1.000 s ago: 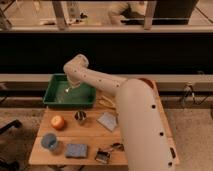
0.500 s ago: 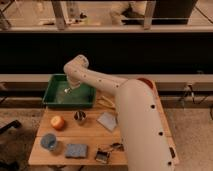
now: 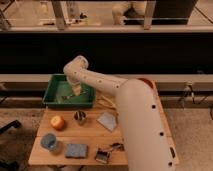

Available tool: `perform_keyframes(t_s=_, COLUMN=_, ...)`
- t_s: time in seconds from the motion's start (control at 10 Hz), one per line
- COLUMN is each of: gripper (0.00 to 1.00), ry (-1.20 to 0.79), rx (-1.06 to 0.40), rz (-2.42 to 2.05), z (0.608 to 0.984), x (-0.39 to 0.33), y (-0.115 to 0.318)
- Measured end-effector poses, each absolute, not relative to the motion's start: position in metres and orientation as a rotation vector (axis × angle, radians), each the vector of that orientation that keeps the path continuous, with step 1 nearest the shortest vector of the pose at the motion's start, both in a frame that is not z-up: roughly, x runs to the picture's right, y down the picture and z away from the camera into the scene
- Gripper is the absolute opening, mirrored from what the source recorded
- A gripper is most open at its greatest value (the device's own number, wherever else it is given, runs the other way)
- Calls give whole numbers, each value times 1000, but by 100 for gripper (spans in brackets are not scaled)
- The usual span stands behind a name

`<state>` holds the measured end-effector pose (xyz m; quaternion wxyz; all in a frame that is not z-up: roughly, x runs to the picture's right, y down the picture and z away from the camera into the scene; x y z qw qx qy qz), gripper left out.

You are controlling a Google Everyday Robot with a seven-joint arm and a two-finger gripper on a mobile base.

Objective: Place fork in tray

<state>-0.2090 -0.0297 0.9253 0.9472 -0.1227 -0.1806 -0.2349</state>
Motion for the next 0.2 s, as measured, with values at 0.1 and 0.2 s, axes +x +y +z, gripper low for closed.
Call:
perform_keyframes(t_s=0.1, gripper=80, ry=-367, rx=-245, rz=-476, z=924, x=-209, y=-30)
perform_keyframes(t_s=0.2, gripper=80, ry=-367, rx=-241, rz=-473, z=924, x=-209, y=-31)
